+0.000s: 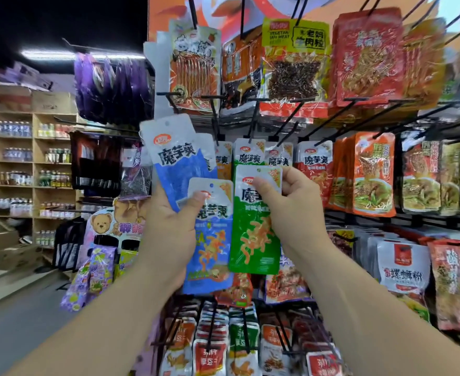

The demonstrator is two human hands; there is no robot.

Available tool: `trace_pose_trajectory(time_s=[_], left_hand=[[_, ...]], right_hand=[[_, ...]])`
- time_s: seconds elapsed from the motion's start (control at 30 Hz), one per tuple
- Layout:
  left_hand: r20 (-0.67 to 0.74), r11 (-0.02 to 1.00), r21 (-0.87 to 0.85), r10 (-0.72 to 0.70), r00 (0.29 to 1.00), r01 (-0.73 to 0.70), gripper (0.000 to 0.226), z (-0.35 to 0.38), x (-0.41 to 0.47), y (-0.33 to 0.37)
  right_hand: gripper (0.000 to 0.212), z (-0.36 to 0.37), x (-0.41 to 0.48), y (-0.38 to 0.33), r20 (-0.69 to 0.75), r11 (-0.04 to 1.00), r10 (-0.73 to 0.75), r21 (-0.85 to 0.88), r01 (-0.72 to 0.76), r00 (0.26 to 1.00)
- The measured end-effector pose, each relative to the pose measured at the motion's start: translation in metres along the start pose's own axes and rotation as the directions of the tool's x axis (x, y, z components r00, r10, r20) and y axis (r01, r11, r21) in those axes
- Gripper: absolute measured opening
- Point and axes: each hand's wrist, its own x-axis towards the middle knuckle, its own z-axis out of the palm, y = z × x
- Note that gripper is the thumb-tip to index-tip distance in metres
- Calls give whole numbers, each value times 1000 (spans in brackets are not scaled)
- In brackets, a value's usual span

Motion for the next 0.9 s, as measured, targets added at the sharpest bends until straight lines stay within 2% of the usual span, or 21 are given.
trace_pose_trajectory(time_s=[0.1, 0.2, 0.27, 0.37, 0.47, 0.6, 0.9], left_hand=[[-8, 998, 49, 31, 999, -30, 36, -8, 26, 5], [20, 988, 130, 87, 996, -89, 54, -13, 48, 4], [30, 983, 144, 111, 993, -114, 45, -11, 57, 3], [49, 987, 150, 53, 997, -60, 43, -7, 61, -2], [62, 990, 137, 3, 998, -12, 64, -9, 63, -15], [18, 993, 121, 10, 1000, -12, 37, -15, 66, -23], [49, 996, 81, -49, 998, 44, 38, -22, 58, -22]], right_hand=[[36, -7, 24, -2, -17, 997, -24, -79, 23, 1000], [36, -7, 53, -7, -27, 994, -54, -97, 51, 998], [40, -4, 70, -14, -38, 988, -74, -138, 68, 997], [43, 2, 94, -20, -48, 973, -117, -205, 105, 992], [45, 11, 113, -20, -88, 959, -140, -261, 112, 986], [50, 17, 119, -19, -99, 941, -151, -320, 113, 984], [60, 28, 122, -19, -152, 969, -60, -246, 21, 987]])
